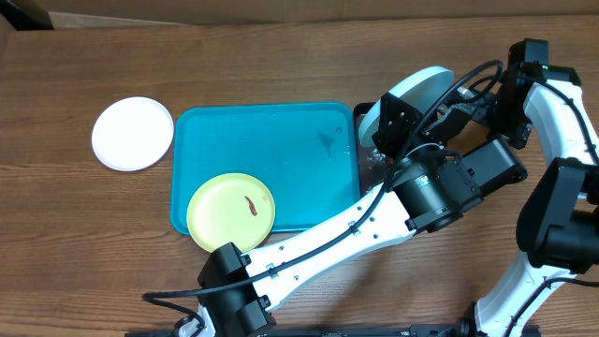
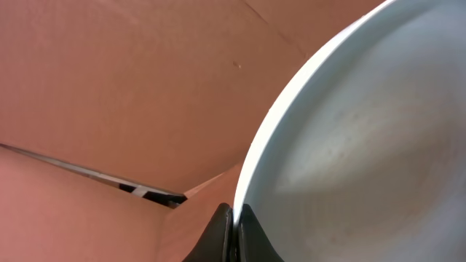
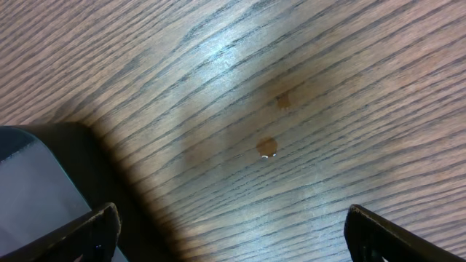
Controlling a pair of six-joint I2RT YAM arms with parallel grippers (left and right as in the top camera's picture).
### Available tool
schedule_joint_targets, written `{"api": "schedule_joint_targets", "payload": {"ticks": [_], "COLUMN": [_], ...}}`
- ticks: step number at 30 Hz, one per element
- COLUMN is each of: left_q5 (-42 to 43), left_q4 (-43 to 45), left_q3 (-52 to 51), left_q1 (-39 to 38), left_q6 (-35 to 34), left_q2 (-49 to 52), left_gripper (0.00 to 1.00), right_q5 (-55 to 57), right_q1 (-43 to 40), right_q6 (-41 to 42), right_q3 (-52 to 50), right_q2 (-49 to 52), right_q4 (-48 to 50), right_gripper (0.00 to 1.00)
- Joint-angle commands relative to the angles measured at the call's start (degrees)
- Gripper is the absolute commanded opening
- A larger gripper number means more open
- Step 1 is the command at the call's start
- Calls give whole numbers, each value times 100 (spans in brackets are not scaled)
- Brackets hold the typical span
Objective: Clean dirty plates on tray and stack at the side
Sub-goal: 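Lift the light-blue plate with the left gripper and carry it left, then lower the light-blue plate onto the white plate and release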
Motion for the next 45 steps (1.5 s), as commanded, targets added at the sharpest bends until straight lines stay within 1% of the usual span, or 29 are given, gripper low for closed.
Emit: {"api": "schedule_joint_targets", "payload": {"ticks": [1, 12, 15, 18, 19, 22, 24, 27, 29, 31, 32, 33, 37, 42, 45], "left_q5": [-205, -201, -74, 479, 756, 1753, 2568, 3936, 4666, 4994, 5180, 5281, 6131, 7121, 7473], "left_q4": [35, 52, 50, -74, -175, -562, -743, -898, -1021, -1150, -1246, -1290, -1547, -1987, -2214], "left_q3": [162, 162, 162, 162, 162, 160, 138, 103, 101, 103, 103, 103, 103, 103, 101], "left_q1": [-11, -7, 17, 114, 170, 461, 748, 1270, 1720, 2153, 2520, 2697, 3899, 5761, 6902], "left_q6": [107, 105, 85, -92, -260, -1032, -1432, -1598, -1624, -1801, -1937, -1976, -2013, -2468, -2726], "left_q2": [-229, -229, -229, -229, -229, -225, -221, -219, -219, -219, -219, -219, -221, -219, -219], "left_gripper": [4, 4, 4, 4, 4, 4, 4, 4, 4, 4, 4, 4, 4, 4, 4], "right_q5": [13, 13, 13, 13, 13, 13, 13, 13, 13, 13, 13, 13, 13, 13, 13], "right_q1": [-22, -22, -22, -22, -22, -22, -22, -22, -22, -22, -22, -22, -22, -22, -22], "right_q6": [24, 24, 24, 24, 24, 24, 24, 24, 24, 24, 24, 24, 24, 24, 24], "right_q3": [96, 96, 96, 96, 96, 96, 96, 96, 96, 96, 96, 96, 96, 96, 96], "right_q2": [-122, -122, -122, -122, -122, -122, -122, -122, -122, -122, -122, -122, -122, -122, -122], "right_q4": [17, 17, 17, 17, 17, 17, 17, 17, 17, 17, 17, 17, 17, 17, 17], "right_gripper": [100, 100, 100, 100, 100, 100, 100, 100, 100, 100, 100, 100, 100, 100, 100]}}
